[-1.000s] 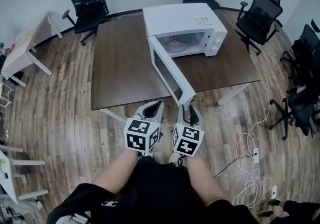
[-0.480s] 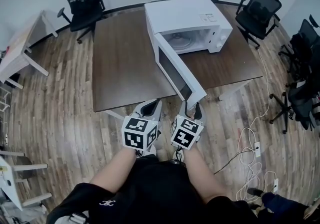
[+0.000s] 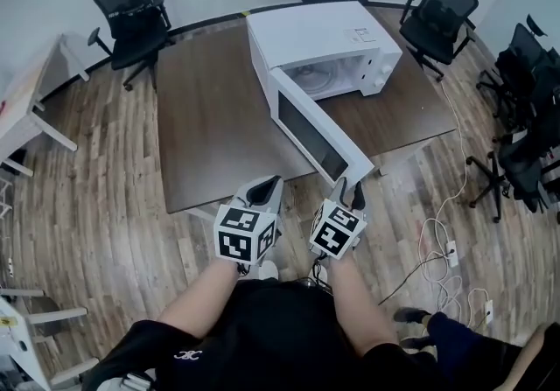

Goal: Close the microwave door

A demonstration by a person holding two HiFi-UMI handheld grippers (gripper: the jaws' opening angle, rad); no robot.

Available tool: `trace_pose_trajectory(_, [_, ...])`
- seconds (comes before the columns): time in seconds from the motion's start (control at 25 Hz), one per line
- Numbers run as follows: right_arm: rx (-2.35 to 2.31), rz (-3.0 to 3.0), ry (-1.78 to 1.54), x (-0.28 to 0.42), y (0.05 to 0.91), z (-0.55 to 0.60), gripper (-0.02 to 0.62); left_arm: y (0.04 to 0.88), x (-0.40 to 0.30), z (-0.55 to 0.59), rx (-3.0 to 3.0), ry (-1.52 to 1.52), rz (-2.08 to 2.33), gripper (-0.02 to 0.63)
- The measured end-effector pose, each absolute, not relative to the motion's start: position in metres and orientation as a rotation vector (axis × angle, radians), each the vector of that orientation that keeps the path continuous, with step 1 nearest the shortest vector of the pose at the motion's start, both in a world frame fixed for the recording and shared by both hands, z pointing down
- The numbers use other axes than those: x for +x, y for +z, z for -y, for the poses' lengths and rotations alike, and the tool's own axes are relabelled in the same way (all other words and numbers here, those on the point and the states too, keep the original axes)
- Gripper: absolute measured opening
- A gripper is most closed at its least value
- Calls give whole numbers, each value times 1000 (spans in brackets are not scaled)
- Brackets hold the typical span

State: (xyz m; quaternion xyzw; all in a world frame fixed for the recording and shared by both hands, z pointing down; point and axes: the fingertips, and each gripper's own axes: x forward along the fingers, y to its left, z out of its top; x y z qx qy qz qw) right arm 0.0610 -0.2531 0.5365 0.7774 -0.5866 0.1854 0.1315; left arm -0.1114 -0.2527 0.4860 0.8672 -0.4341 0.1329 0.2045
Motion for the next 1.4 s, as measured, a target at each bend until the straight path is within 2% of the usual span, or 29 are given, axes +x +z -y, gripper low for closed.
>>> trace_pose_trajectory(0.76, [2323,1555,508,98,533,281,120,487,-105,270,2482,370,1064,8])
trace_pose_trajectory(1.4, [2238,1667,464,167,530,354,118,485,-32,323,2480,404,1120,8])
